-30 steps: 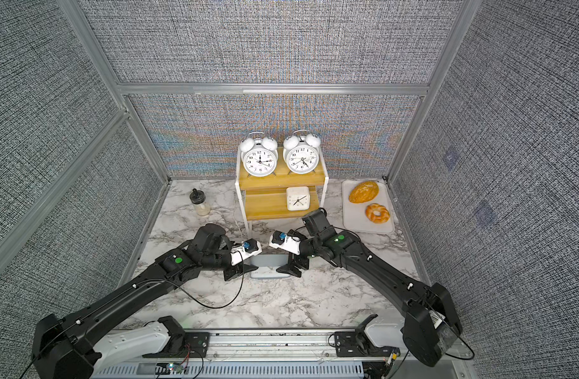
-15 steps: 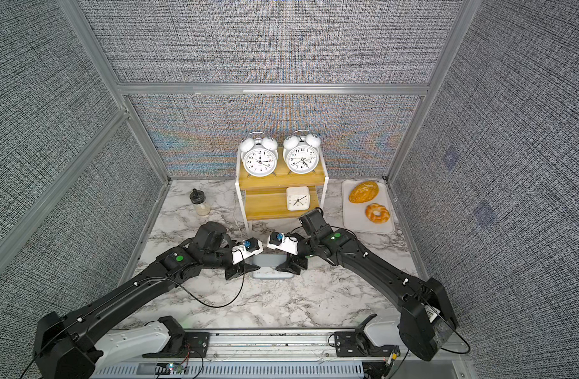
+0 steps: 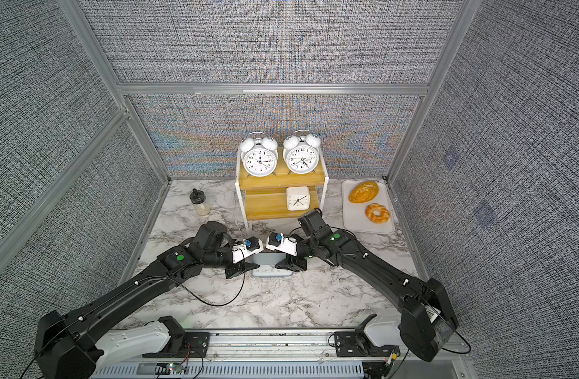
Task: Place the alarm clocks on the shelf by style
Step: Pick up the alarm from the center of the board.
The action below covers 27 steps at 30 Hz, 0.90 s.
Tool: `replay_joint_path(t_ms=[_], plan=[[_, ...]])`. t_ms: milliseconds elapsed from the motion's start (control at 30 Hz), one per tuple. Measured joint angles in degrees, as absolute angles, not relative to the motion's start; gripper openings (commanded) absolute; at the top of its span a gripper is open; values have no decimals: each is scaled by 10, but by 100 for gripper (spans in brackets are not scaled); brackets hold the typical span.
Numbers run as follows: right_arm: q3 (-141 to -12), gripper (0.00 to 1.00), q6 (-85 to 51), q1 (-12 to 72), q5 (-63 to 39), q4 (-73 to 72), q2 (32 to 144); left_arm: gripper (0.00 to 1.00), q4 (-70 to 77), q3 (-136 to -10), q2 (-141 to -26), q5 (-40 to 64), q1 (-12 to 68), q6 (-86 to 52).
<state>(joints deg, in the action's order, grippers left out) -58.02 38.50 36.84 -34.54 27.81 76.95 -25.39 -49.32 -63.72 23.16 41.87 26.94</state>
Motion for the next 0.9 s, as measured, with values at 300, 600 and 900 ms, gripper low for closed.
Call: replay_joint_path(t_ms=[300, 600, 900], plan=[[-573, 46, 395, 369, -343, 278, 753, 26, -235, -480, -630, 238, 418, 267], [-570, 45, 395, 369, -345, 275, 743, 64, -194, -448, -606, 258, 406, 261], [-570, 45, 359, 368, -331, 272, 726, 92, -103, -371, -583, 302, 344, 233]])
